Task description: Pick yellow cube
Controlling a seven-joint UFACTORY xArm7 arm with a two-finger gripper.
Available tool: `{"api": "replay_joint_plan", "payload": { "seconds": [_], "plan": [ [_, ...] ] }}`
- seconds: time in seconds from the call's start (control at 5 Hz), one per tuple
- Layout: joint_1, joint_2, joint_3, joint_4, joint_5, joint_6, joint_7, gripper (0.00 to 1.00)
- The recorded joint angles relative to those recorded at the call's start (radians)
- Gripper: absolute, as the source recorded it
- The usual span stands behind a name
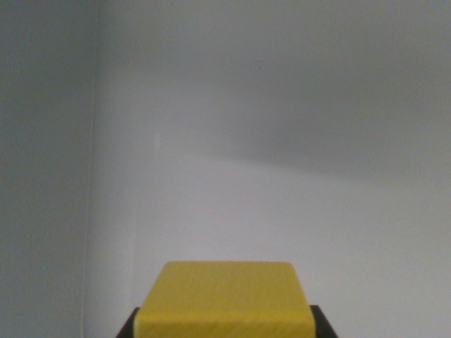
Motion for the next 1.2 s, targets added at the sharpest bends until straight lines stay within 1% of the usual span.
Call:
{"api": "replay_joint_plan", "payload": {
  "seconds": [0.2, 0.4, 0.6, 0.8, 1.0, 1.2],
  "plan": [
    [-0.0012, -0.021, -0.001, 0.027, 0.0029, 0.047, 0.0, 1.0],
    [-0.0012, -0.021, -0.001, 0.027, 0.0029, 0.047, 0.0, 1.0],
    [-0.0025, -0.042, -0.001, 0.054, 0.0059, 0.095, 0.0, 1.0],
    [-0.0025, -0.042, -0.001, 0.054, 0.0059, 0.095, 0.0, 1.0],
    [-0.0036, -0.061, -0.002, 0.079, 0.0086, 0.139, 0.0, 1.0],
    [-0.0036, -0.061, -0.002, 0.079, 0.0086, 0.139, 0.0, 1.0]
  ]
}}
